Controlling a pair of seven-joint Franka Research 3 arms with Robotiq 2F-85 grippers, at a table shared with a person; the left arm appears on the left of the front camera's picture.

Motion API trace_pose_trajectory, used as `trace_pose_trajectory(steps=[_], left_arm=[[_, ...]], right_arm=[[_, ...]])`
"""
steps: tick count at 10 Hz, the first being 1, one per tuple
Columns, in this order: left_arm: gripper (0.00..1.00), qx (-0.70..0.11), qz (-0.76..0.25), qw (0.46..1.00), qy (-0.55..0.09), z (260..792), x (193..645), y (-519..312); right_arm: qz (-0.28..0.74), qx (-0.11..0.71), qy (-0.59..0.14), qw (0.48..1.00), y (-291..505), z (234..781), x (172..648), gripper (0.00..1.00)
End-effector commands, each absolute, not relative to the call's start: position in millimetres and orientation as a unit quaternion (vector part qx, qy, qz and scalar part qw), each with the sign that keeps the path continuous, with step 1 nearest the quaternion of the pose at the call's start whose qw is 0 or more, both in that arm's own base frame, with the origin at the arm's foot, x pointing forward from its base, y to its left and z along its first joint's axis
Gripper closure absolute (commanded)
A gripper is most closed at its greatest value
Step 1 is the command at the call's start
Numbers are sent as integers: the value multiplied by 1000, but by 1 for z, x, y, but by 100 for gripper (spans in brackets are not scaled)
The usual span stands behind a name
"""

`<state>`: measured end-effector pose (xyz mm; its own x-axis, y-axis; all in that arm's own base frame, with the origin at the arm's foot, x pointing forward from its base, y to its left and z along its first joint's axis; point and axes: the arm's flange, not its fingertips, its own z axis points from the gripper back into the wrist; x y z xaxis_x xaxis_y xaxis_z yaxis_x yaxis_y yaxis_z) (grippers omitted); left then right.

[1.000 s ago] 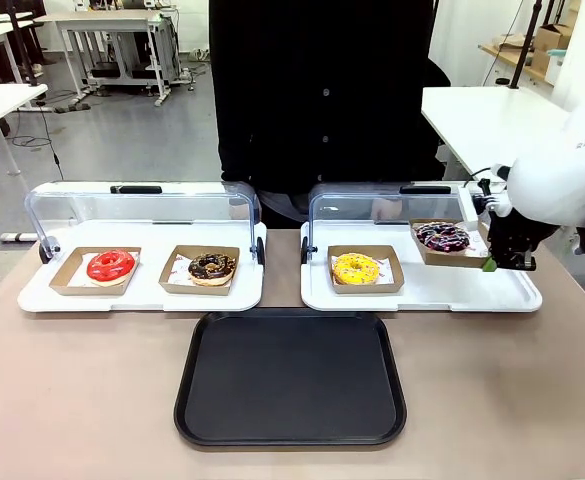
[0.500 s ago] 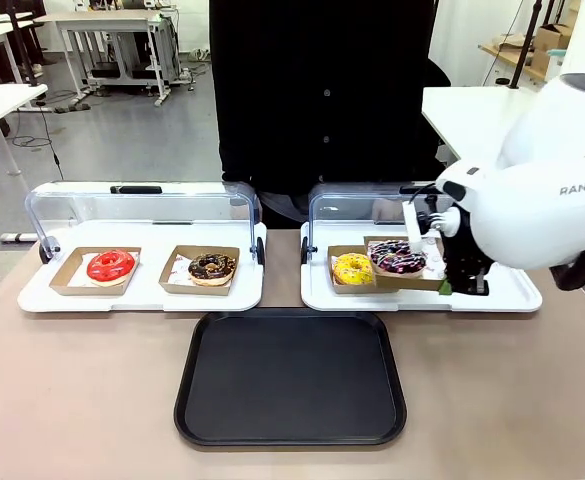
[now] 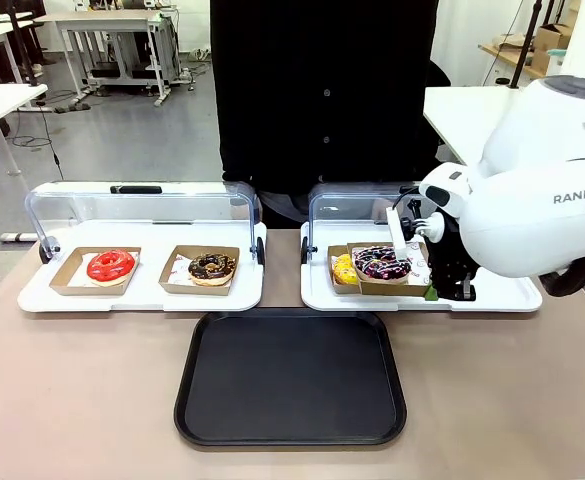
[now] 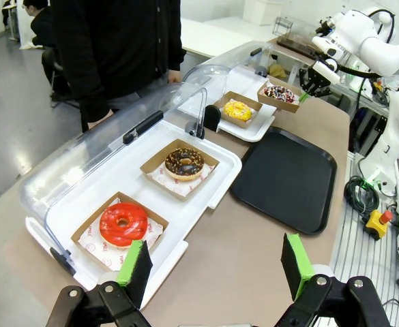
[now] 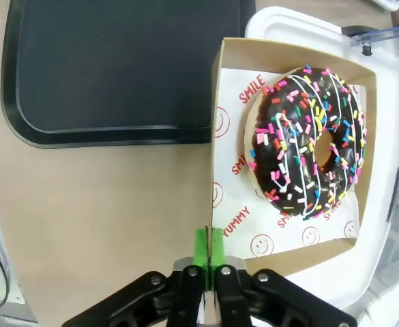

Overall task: Move the fourth donut from the left to the tray.
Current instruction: Pick up the Paper togo box containing the Donut indicated by the person and place it on the Handle tray.

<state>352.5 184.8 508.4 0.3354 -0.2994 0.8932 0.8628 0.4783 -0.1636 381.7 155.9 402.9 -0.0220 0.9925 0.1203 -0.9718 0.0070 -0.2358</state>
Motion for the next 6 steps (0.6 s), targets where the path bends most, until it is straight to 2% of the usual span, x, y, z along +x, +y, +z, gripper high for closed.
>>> trace_pose_trajectory(steps=[1, 2, 6], left_arm=[[0, -331, -396, 738, -435, 510, 352, 186], [0, -331, -396, 738, -435, 510, 352, 186], [0, -331, -396, 738, -435, 510, 352, 186]], right_arm=[[700, -47, -125, 701, 155, 403, 382, 98], [703, -41, -127, 698, 156, 403, 382, 98], [661, -58, -136, 736, 239, 391, 308, 98]])
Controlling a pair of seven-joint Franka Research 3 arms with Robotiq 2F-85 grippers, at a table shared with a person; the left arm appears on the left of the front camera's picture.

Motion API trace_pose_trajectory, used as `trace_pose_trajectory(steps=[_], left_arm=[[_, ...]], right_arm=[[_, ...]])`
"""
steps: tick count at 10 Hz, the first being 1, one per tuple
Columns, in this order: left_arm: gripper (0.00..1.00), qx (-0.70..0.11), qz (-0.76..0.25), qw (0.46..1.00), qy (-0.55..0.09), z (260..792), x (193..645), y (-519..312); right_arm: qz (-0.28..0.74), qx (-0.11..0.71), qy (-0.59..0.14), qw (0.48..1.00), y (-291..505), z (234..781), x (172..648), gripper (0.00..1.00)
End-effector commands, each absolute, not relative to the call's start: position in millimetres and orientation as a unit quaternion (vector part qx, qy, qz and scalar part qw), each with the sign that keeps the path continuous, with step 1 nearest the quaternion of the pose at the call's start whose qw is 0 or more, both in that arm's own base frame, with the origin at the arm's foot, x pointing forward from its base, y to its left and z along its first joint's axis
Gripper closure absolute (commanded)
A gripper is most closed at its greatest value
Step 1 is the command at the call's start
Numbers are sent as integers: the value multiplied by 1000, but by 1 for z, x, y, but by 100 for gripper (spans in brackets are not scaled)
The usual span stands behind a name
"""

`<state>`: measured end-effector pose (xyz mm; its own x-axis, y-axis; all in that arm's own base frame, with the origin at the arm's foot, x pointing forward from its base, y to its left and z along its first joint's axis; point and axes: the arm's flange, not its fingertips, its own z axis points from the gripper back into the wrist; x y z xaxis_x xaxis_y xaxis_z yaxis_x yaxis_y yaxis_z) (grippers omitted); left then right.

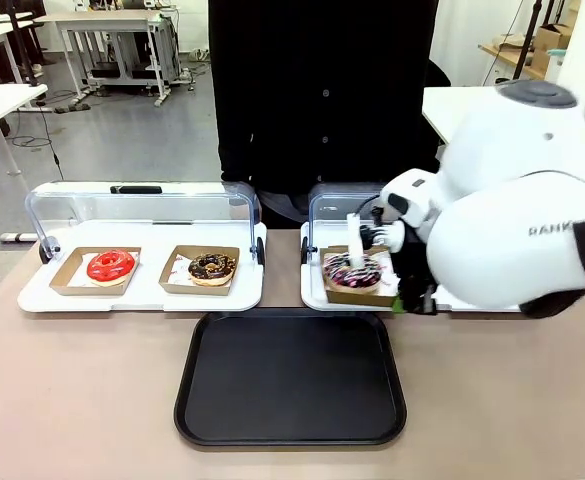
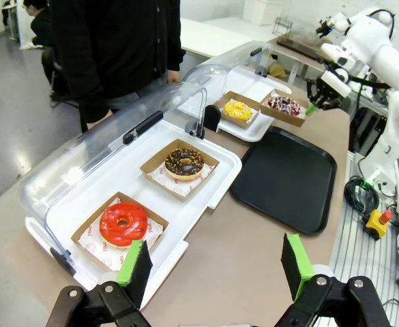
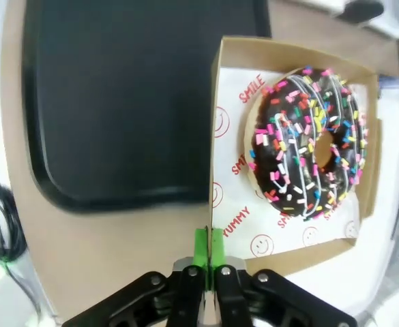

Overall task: Move the fourth donut from the left to the tray.
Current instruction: Pick up the Paper togo box containing the Donut indicated by the person and place it on the Handle tray.

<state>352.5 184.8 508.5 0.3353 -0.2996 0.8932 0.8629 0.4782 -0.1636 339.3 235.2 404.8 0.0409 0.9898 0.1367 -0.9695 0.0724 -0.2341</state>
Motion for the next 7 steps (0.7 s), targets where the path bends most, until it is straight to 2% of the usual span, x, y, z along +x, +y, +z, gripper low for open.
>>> trace_pose_trajectory(steps=[1, 3, 7], left_arm=[[0, -331, -396, 738, -435, 510, 352, 186], [0, -331, -396, 738, -435, 510, 352, 186], [0, -331, -396, 738, -435, 510, 352, 186]], right_arm=[[661, -67, -133, 736, 256, 383, 295, 98], [671, -85, -129, 725, 288, 363, 271, 98], [679, -83, -128, 718, 308, 331, 255, 98]])
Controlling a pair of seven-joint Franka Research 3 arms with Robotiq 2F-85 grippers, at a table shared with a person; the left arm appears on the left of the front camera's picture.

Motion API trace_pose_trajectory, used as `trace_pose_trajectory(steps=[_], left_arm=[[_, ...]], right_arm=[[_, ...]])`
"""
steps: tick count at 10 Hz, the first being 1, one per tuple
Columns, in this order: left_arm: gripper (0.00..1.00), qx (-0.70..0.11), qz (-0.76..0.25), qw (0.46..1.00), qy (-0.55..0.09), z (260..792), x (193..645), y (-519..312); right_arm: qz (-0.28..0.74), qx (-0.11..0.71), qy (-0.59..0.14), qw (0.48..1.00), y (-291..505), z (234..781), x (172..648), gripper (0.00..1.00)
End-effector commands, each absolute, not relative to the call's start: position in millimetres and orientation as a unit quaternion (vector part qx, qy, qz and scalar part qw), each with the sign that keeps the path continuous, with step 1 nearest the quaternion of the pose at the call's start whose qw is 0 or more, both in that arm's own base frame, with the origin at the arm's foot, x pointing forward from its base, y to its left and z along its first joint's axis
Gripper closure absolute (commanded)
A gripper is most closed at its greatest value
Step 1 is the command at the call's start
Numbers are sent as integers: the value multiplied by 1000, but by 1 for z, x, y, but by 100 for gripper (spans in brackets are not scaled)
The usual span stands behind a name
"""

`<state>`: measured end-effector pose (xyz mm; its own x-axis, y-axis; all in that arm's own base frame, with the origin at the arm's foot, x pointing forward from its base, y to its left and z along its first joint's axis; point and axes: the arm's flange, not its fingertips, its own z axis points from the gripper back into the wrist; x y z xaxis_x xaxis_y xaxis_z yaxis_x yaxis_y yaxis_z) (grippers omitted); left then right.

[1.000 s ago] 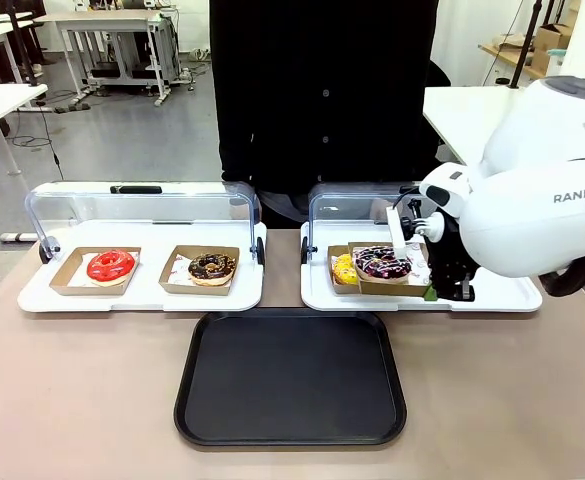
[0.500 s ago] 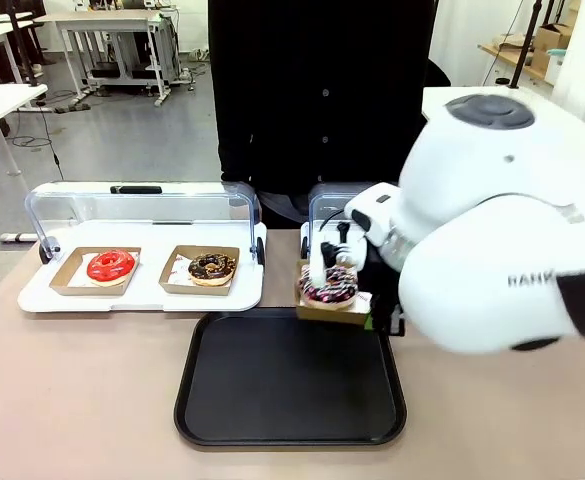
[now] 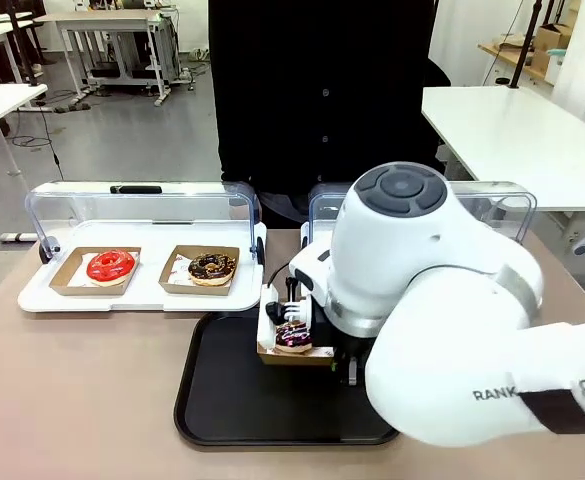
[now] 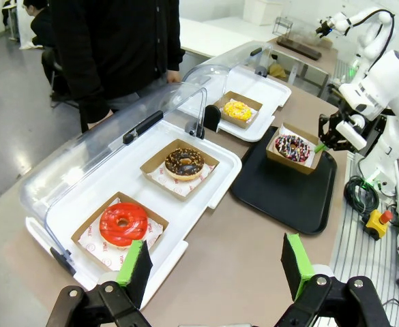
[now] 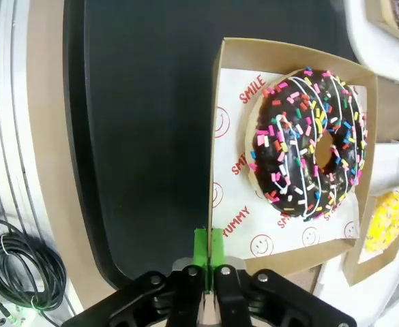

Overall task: Move the fourth donut from the left to the tray.
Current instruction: Pick up the Paper togo box containing the Donut indicated by the person and place it on the Handle tray.

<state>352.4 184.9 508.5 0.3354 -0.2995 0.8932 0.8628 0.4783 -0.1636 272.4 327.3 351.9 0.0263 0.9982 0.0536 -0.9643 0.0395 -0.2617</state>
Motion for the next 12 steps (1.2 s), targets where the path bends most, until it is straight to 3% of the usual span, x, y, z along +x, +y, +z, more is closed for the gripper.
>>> trace_pose_trajectory(steps=[1, 12], left_arm=[[0, -331, -396, 738, -435, 510, 352, 186], [0, -331, -396, 738, -435, 510, 352, 186]], right_arm=[[679, -88, -128, 718, 310, 325, 254, 98], [689, -55, -108, 715, 308, 294, 260, 98]])
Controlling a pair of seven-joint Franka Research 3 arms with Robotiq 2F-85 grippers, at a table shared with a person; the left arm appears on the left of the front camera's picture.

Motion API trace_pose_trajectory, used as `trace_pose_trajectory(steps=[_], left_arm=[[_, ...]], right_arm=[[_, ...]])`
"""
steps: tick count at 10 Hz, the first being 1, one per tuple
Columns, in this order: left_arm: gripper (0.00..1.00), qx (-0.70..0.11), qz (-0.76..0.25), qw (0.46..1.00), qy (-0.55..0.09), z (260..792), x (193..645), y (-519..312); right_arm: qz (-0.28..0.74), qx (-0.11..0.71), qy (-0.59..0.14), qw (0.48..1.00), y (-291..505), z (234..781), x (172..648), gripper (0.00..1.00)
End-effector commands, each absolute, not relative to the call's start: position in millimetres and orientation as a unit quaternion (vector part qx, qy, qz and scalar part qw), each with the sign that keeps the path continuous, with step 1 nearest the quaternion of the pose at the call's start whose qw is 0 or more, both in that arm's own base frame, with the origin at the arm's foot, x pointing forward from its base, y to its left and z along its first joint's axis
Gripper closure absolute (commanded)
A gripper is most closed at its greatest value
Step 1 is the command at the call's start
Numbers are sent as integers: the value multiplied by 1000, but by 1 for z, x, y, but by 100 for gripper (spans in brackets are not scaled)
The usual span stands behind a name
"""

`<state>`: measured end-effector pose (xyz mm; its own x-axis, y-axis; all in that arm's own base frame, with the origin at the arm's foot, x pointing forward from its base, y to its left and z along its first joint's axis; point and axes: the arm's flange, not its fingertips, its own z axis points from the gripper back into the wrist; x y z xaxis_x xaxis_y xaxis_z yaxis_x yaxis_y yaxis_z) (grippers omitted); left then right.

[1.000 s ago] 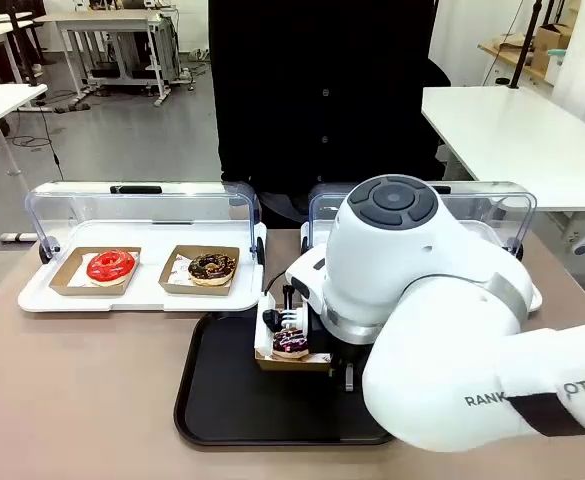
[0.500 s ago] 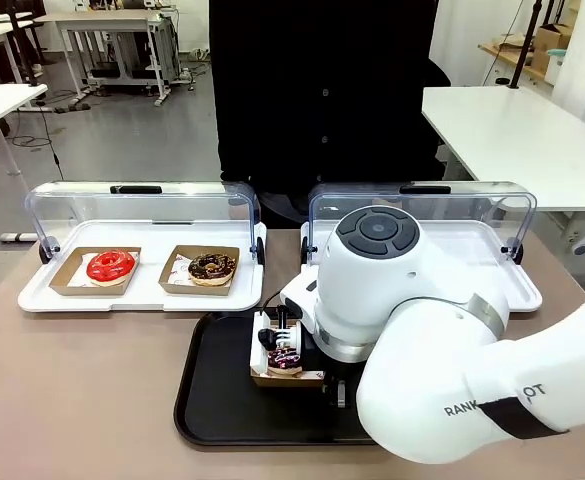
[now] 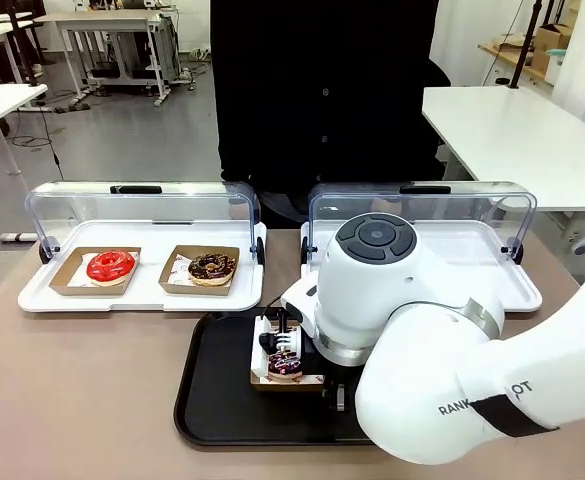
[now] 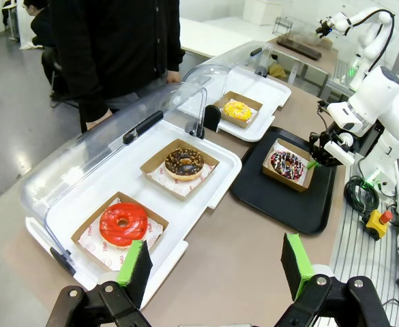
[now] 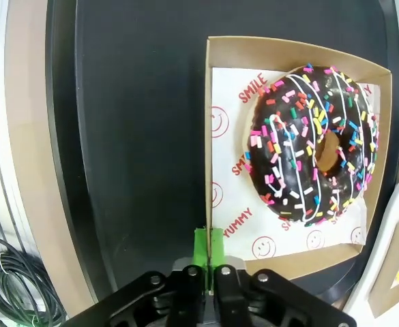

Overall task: Move the fourth donut from the left to the tray.
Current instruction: Pick up the Paper togo box containing the Donut indicated by the person and place it on the Handle tray.

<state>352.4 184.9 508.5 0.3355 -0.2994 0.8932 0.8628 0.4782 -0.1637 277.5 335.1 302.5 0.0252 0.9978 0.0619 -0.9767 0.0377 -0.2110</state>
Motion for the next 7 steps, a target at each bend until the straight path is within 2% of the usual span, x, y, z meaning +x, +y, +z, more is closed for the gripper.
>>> trace_pose_trajectory(steps=[1, 2, 3, 5, 6, 7], left_arm=[[0, -331, -396, 738, -435, 510, 352, 186], [0, -331, -396, 738, -435, 510, 352, 186], [0, -331, -396, 738, -435, 510, 352, 186], [0, -331, -396, 738, -435, 510, 352, 186], [0, -331, -396, 738, -435, 510, 352, 186], [0, -331, -396, 738, -435, 510, 352, 186]], right_arm=[[691, -55, -107, 713, 306, 296, 260, 44], [692, -55, -108, 712, 305, 299, 260, 42], [692, -47, -109, 712, 303, 303, 260, 0], [685, -45, -113, 719, 295, 321, 257, 0], [685, -42, -115, 718, 292, 333, 253, 19], [685, -47, -123, 717, 290, 344, 249, 9]])
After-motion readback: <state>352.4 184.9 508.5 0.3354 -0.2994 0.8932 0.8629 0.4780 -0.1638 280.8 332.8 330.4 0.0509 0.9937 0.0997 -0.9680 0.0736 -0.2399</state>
